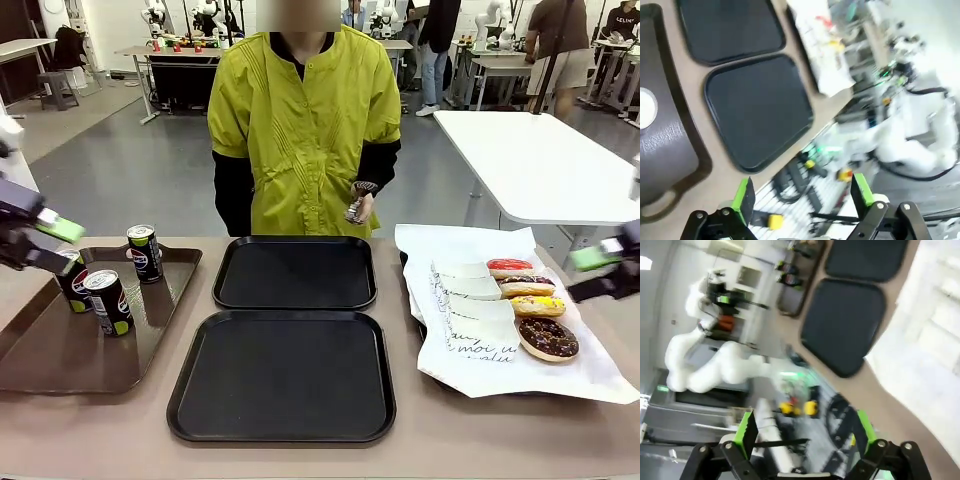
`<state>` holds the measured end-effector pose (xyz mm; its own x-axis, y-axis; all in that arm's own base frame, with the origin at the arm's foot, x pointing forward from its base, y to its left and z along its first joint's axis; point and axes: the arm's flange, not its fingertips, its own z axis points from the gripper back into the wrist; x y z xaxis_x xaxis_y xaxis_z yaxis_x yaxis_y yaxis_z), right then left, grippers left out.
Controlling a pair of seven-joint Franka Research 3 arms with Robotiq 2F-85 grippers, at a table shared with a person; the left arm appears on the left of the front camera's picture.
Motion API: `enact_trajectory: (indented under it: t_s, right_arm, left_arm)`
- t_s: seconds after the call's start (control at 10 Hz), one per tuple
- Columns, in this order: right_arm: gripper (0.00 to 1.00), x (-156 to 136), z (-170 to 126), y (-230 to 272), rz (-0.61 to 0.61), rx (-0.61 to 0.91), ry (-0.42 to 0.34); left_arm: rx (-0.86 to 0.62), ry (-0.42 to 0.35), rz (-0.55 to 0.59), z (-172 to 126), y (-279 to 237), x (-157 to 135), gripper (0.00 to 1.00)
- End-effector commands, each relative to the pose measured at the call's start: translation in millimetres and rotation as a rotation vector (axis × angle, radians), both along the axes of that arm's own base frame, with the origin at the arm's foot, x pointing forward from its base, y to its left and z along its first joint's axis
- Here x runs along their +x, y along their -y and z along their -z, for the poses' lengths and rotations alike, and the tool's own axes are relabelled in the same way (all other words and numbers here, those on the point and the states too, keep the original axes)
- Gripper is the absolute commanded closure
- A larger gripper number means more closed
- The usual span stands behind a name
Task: Set up donuts and drinks on trays.
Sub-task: Pick up one Pepsi coke and place it on the Flat Tray.
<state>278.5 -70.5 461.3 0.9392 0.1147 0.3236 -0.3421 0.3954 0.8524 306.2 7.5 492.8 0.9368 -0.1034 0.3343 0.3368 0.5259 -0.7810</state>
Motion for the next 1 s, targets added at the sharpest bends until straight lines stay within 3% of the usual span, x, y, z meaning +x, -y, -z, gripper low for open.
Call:
enact_trajectory:
  t_s: [0.0, 0.1, 0.4, 0.6, 0.8, 0.9]
  right_arm:
    - [0.00, 1, 17, 54, 0.199, 0.333, -0.195]
    - [0.00, -5, 21, 80, 0.243, 0.351, -0.195]
    - [0.00, -10, 26, 125, 0.349, 0.367, -0.185]
    - [0.00, -14, 27, 140, 0.350, 0.342, -0.209]
    - [0.00, -13, 22, 138, 0.322, 0.290, -0.226]
    - [0.00, -13, 20, 131, 0.252, 0.238, -0.244]
  left_arm:
    - [-0.186, -0.062, -0.102, 33, -43, -34, 0.00]
    - [-0.196, -0.102, -0.090, 41, -68, -38, 0.00]
    - [-0.192, -0.123, -0.124, 57, -103, -44, 0.00]
    - [-0.281, -0.130, -0.117, 69, -126, -50, 0.00]
    - [-0.313, -0.115, -0.107, 59, -135, -56, 0.00]
    - [-0.318, -0.094, -0.093, 52, -135, -61, 0.00]
